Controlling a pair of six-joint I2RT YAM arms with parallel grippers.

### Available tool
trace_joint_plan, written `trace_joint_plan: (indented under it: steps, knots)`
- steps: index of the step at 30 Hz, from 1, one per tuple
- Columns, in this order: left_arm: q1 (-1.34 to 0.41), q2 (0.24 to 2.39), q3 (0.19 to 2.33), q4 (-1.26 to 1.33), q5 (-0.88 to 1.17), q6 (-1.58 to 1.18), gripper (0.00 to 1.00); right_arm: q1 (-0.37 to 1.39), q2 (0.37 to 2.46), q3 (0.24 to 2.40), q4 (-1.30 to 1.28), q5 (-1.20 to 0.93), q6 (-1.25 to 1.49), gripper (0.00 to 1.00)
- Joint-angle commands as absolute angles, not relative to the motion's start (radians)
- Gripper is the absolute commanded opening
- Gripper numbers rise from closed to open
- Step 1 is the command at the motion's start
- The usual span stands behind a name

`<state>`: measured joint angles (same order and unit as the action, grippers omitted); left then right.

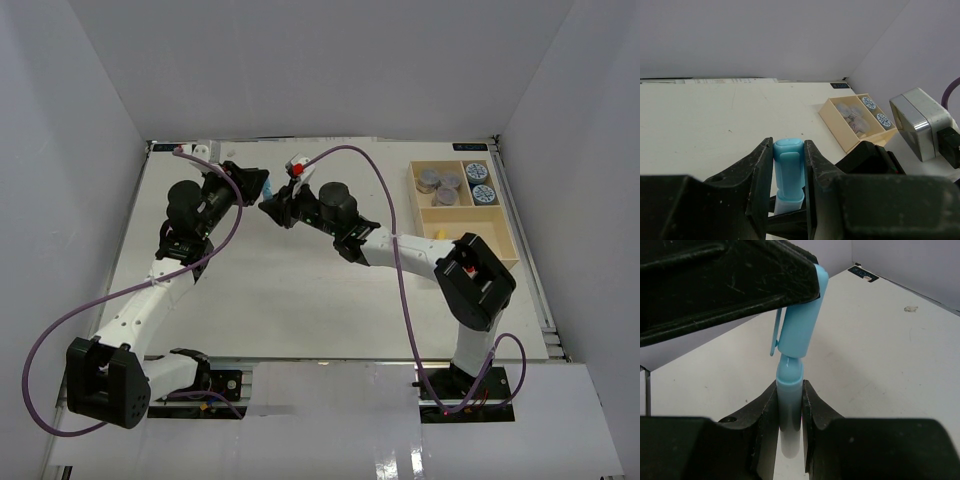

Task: Sort the stationery into containers
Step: Close the pen cap on the pen.

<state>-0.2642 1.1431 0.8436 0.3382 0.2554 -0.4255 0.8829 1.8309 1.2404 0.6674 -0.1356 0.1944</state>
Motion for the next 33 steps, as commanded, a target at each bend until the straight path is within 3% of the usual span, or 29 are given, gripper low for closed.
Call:
trace_joint_plan:
  steps: [1,33]
  knots:
    - [-0.267,1.129,0.836,0.370,0.252,-0.407,0.15,0.877,1.775,1.233,0.729,-0.143,0.209,0.08]
    - [-0.319,1.163,0.815,0.387,0.293,-0.365,0.13,0.851,1.715,1.315,0.752,-0.098,0.183,0.08]
